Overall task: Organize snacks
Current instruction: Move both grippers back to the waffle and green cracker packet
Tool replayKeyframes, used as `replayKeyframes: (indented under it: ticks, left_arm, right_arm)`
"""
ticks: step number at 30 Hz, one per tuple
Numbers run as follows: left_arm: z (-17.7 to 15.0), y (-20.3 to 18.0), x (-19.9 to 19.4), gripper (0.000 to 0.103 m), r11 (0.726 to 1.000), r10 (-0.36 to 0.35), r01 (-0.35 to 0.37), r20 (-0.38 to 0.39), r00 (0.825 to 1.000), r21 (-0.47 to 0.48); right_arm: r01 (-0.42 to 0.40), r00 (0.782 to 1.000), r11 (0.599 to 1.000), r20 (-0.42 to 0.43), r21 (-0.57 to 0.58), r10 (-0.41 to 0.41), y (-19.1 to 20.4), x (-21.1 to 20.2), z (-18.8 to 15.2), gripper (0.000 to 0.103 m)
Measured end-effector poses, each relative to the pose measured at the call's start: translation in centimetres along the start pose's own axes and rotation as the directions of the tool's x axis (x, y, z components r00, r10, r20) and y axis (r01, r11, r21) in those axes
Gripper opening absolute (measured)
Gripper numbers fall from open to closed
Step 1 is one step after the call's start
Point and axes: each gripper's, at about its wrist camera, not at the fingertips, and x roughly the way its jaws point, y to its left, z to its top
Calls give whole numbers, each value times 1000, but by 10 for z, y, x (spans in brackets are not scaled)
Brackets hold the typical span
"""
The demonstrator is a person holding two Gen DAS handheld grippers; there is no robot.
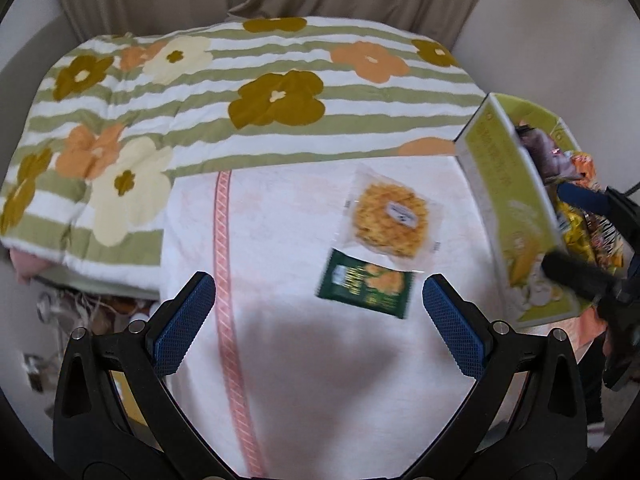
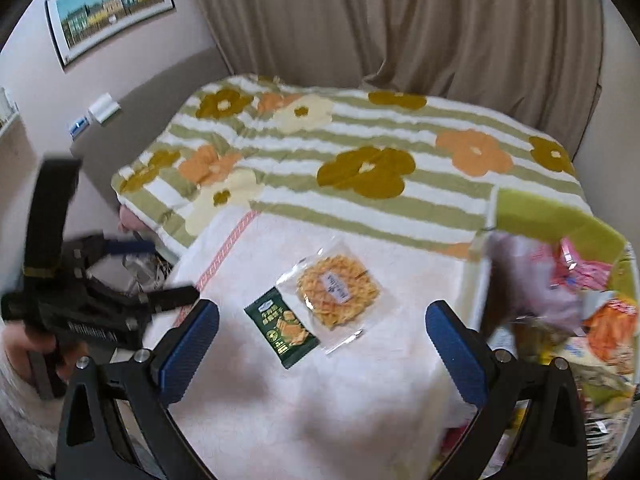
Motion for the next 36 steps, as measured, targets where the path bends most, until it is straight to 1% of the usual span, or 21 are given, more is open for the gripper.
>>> replayKeyframes:
  ticks: [3,6,10,12,14,17,20,21,23,24,25,26,29,31,34,35,36]
  left_arm:
    - [5,12,16,103,1000,-21,22,-29,999,8]
    - [3,16,36,103,999,-53,53,-61,997,-6]
    - [-8,7,66,103,995,-87,82,-98,991,-54]
    - [-13,-5,80,103,994,-94,88,-94,991,-70]
    - [-17,-18,92,103,997,-64,59,-84,994,-58]
    - [-20,-36,106,103,999,-2,0,-43,999,-33]
    - [-23,-48,120,103,997,75,-75,-19,997,-21]
    - [-24,-49,125,103,996,88,-89,-18,996,-30]
    - [-27,-49,135,103,992,113,-114,-35,993,-46]
    - [-29,-49,139,103,991,130,-131,-46,990,-37]
    - [-30,-49,140,103,991,130,-132,-45,990,-31]
    - [-32,-47,139,103,991,130,-131,-40,991,-29]
    - [-35,-41,136,103,990,142,-143,-56,988,-18]
    - [-38,-34,133,103,987,156,-158,-69,985,-16]
    - [-41,-24,126,103,982,187,-189,-98,977,-12]
    - [-42,-21,120,103,978,203,-206,-104,974,-22]
    - [-42,-19,116,103,977,203,-209,-111,973,-41]
  right_arm:
    - [10,999,1000,-45,-1,-10,8,24,-1,103]
    - [27,997,1000,-68,4,-26,5,36,1,103]
    - [51,995,999,-90,0,-50,-8,49,14,103]
    - [54,993,999,-105,-1,-54,-16,56,23,103]
    - [51,991,999,-126,-8,-52,-26,68,33,103]
    - [52,985,998,-162,-32,-56,-32,85,40,103]
    - [39,979,998,-199,-55,-49,-36,101,44,103]
    - [30,977,997,-208,-64,-43,-36,105,45,103]
    - [25,973,996,-227,-80,-42,-39,114,46,103]
    - [15,971,997,-237,-80,-34,-41,118,46,103]
    - [8,970,997,-243,-80,-27,-42,120,47,103]
    - [2,968,997,-249,-82,-22,-43,122,47,103]
    - [-18,963,996,-269,-85,-5,-46,128,47,103]
    - [-50,959,997,-280,-67,29,-48,131,48,103]
    - [-64,954,996,-298,-66,42,-47,134,48,103]
    - [-71,951,995,-305,-66,48,-46,134,48,103]
    - [-77,950,995,-308,-69,52,-45,135,49,103]
